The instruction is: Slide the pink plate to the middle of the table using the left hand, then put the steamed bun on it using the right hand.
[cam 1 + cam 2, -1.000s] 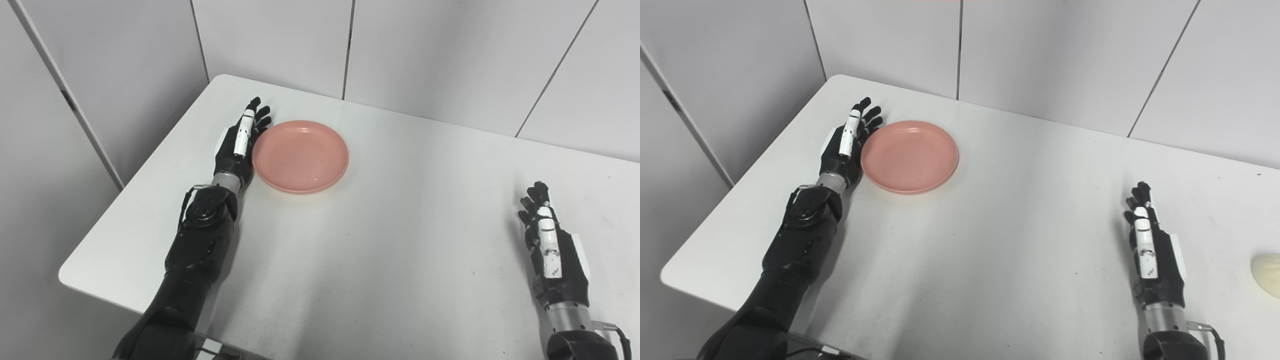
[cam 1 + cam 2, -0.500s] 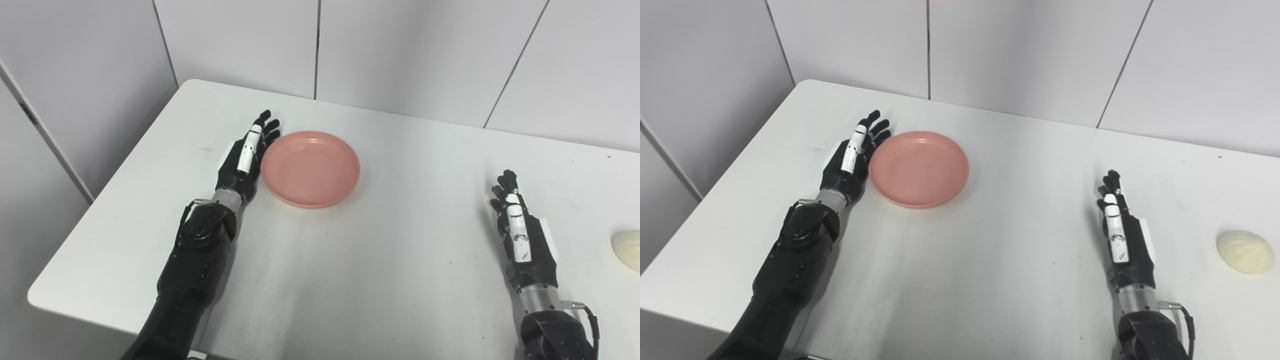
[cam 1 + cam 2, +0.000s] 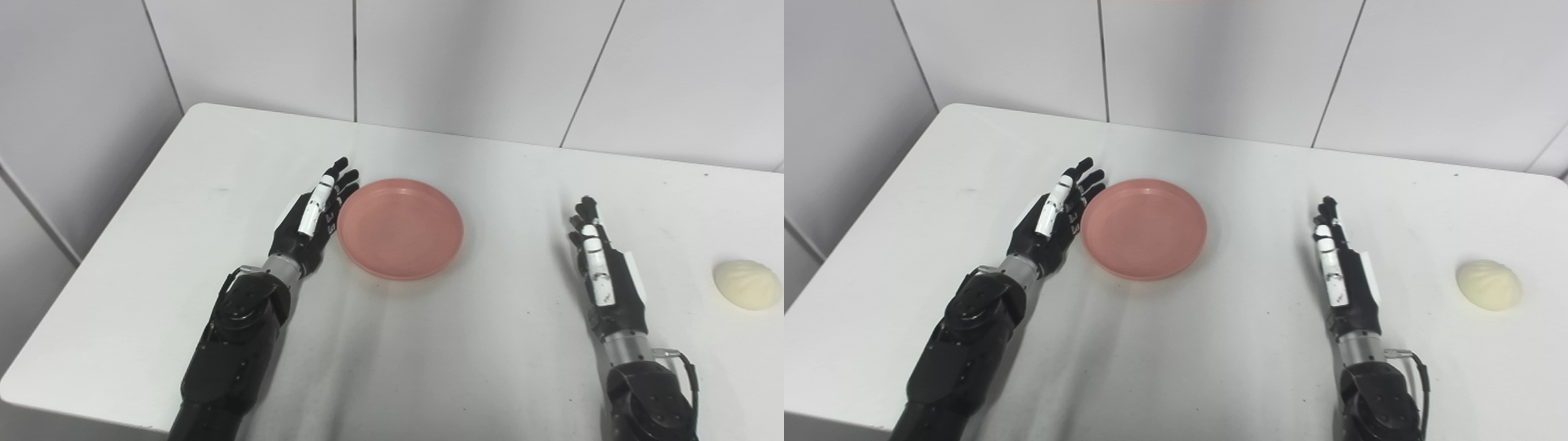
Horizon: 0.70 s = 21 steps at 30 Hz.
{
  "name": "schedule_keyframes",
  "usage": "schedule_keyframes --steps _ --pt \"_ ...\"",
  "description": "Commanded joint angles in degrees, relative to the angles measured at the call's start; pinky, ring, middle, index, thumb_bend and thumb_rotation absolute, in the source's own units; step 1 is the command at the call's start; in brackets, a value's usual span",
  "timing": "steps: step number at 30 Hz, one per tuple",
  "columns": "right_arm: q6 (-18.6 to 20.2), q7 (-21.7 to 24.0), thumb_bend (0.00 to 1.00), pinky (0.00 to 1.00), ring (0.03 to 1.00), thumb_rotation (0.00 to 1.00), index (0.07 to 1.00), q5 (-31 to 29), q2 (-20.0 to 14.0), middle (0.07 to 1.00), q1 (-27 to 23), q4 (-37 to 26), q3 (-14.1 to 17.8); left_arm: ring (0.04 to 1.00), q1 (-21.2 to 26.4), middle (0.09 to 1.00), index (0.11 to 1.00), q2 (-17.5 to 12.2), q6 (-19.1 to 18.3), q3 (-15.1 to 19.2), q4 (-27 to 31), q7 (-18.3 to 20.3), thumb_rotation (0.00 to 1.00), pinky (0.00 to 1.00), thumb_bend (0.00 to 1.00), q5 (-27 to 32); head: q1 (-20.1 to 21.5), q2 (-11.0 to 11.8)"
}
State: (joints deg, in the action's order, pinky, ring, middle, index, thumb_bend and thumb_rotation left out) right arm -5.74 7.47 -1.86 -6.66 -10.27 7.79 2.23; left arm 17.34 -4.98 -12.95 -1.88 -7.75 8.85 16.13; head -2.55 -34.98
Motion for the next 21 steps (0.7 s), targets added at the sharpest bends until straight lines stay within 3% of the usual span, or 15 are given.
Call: schedule_keyframes --steps 1,8,21 --pt "-1.3 -0.8 0.22 1.0 1.0 1.0 1.0 -0.4 2.7 1.0 3.8 3.5 -1.3 0.981 -0.5 0.978 0.991 1.4 -3.0 -1.3 2.1 2.3 1.0 0.99 0.36 1.2 0.4 0.0" --pt "-0.9 -1.1 0.21 1.0 1.0 1.0 1.0 0.5 3.1 1.0 3.7 3.4 -1.5 0.98 -1.8 0.982 0.995 2.0 -5.1 -3.0 6.3 3.4 1.0 0.99 0.35 1.1 2.3 -0.3" --pt "0.4 -2.1 0.19 1.0 1.0 1.0 1.0 1.8 3.8 1.0 3.7 2.8 -2.3 0.98 -4.1 0.979 0.986 4.0 -5.3 -5.2 5.6 6.7 1.0 1.0 0.36 2.6 5.2 -0.9"
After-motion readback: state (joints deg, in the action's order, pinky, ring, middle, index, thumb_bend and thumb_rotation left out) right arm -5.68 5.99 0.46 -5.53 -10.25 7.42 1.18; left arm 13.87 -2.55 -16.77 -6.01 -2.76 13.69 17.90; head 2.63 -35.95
